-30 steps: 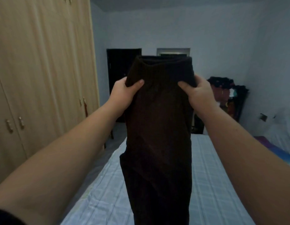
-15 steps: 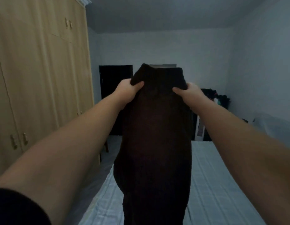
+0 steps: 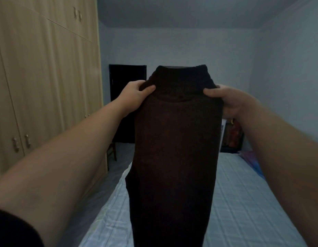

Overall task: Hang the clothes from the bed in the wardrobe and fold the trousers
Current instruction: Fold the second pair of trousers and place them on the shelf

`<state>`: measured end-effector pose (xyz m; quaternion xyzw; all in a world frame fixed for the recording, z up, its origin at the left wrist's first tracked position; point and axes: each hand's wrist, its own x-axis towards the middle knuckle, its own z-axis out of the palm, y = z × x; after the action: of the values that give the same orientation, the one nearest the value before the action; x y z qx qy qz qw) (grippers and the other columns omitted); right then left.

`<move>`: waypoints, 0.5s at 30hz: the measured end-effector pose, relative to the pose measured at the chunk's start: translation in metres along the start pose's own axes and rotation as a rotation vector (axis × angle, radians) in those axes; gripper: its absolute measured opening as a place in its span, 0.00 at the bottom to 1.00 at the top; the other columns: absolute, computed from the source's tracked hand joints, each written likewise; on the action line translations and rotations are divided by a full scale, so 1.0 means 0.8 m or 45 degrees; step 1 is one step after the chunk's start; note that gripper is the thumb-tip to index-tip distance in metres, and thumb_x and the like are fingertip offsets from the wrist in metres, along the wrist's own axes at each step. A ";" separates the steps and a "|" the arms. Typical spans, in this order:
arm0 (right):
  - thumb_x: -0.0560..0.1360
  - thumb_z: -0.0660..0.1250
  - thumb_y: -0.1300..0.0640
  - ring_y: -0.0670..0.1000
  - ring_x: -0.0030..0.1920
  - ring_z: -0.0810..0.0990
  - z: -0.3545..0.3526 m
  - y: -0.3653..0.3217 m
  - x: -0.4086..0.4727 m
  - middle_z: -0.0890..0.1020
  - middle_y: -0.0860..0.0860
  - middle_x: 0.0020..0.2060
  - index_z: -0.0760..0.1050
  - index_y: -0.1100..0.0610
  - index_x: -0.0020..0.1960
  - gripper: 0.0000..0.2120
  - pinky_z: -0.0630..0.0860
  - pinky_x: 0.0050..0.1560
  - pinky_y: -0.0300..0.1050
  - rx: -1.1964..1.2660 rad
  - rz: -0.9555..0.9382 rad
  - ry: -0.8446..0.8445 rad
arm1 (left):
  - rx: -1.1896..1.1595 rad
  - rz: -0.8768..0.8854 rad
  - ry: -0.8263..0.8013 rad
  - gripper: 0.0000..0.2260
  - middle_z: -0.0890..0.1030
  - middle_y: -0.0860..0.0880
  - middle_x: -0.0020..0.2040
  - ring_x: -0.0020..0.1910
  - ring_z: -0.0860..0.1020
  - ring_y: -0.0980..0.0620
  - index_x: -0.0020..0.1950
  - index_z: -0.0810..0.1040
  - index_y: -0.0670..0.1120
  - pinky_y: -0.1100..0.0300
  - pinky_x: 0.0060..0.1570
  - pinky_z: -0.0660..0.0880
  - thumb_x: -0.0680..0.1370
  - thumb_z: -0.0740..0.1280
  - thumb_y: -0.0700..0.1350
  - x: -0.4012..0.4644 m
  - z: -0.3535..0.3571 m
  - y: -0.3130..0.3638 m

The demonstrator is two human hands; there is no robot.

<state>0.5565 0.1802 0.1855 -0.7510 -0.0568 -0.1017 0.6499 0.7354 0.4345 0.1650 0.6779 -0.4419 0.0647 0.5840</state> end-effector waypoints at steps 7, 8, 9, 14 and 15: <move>0.65 0.80 0.54 0.61 0.63 0.80 0.007 0.030 0.002 0.79 0.60 0.65 0.71 0.58 0.72 0.38 0.77 0.62 0.57 0.047 0.006 0.167 | -0.532 -0.280 -0.341 0.19 0.81 0.45 0.65 0.63 0.80 0.45 0.71 0.74 0.50 0.47 0.61 0.77 0.81 0.67 0.54 -0.011 0.003 -0.029; 0.68 0.77 0.55 0.60 0.63 0.81 0.011 0.034 0.002 0.80 0.60 0.65 0.72 0.57 0.71 0.33 0.77 0.64 0.58 0.018 0.001 0.223 | -0.525 -0.305 -0.360 0.19 0.80 0.45 0.65 0.63 0.80 0.45 0.71 0.74 0.50 0.46 0.63 0.76 0.81 0.66 0.54 -0.012 0.003 -0.032; 0.71 0.74 0.56 0.59 0.62 0.81 0.014 0.037 0.000 0.81 0.59 0.64 0.73 0.57 0.69 0.27 0.76 0.64 0.58 -0.011 -0.003 0.272 | -0.511 -0.315 -0.360 0.19 0.81 0.45 0.64 0.63 0.80 0.45 0.70 0.75 0.49 0.46 0.64 0.76 0.82 0.66 0.53 -0.014 0.003 -0.033; 0.74 0.73 0.53 0.57 0.57 0.84 0.020 0.037 -0.019 0.85 0.57 0.57 0.77 0.60 0.65 0.22 0.79 0.60 0.54 -0.063 -0.049 0.415 | -0.468 -0.234 -0.329 0.17 0.83 0.44 0.60 0.60 0.82 0.44 0.66 0.78 0.43 0.51 0.56 0.79 0.82 0.65 0.52 -0.024 0.004 -0.020; 0.74 0.73 0.53 0.57 0.56 0.85 0.021 0.034 -0.023 0.85 0.57 0.56 0.77 0.61 0.64 0.21 0.81 0.58 0.52 -0.057 -0.075 0.420 | -0.472 -0.207 -0.325 0.17 0.83 0.44 0.60 0.59 0.82 0.44 0.66 0.78 0.43 0.51 0.55 0.79 0.82 0.65 0.52 -0.024 0.003 -0.016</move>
<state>0.5454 0.1939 0.1530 -0.7364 0.0308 -0.2440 0.6302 0.7314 0.4419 0.1431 0.5953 -0.4603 -0.1509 0.6411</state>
